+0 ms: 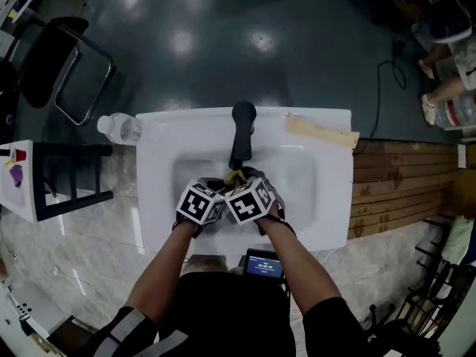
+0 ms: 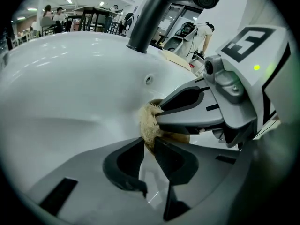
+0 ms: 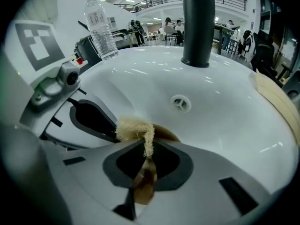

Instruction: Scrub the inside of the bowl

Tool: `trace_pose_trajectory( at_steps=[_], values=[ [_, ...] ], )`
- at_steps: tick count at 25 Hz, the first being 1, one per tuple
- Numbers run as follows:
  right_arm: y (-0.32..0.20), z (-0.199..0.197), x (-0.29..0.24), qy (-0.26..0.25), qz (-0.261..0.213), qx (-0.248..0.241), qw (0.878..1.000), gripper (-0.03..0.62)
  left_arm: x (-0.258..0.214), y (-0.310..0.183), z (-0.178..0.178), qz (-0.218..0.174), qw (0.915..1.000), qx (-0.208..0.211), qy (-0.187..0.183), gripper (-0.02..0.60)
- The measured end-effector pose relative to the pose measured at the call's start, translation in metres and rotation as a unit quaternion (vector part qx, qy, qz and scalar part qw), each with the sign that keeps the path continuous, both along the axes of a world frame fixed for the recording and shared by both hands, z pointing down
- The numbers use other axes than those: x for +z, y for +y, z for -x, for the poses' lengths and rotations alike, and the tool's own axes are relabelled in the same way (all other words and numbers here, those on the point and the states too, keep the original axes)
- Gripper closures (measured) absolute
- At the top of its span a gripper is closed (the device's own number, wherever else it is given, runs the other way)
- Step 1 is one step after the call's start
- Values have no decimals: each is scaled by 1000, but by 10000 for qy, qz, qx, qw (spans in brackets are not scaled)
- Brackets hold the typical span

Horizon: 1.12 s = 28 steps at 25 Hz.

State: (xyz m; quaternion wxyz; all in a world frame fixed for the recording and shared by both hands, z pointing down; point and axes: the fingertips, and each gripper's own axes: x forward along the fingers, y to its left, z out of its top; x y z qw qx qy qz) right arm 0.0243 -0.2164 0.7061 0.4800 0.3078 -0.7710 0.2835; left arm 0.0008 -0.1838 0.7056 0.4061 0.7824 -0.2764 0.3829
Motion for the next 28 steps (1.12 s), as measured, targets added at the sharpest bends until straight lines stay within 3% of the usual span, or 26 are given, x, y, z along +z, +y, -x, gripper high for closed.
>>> trace_pose_trajectory(
  at_steps=[5,13,22,28],
  values=[
    [14,10,-6,-491,212,-409,9977,553,2,-4,4,-10,9999,-144,48,509],
    [35,10,-20,-1169,845,-1003,9844,553,4,-8,7,-68,9997,-248,-32,518],
    [57,1,-23,-1321,1213,-1519,9720,553,6,-14,8,-173,9991,-322,-203,522],
    [61,-10,-26,-986,1121,-1891,9705,553,6,-16,10,-192,9989,-282,-328,531]
  ],
)
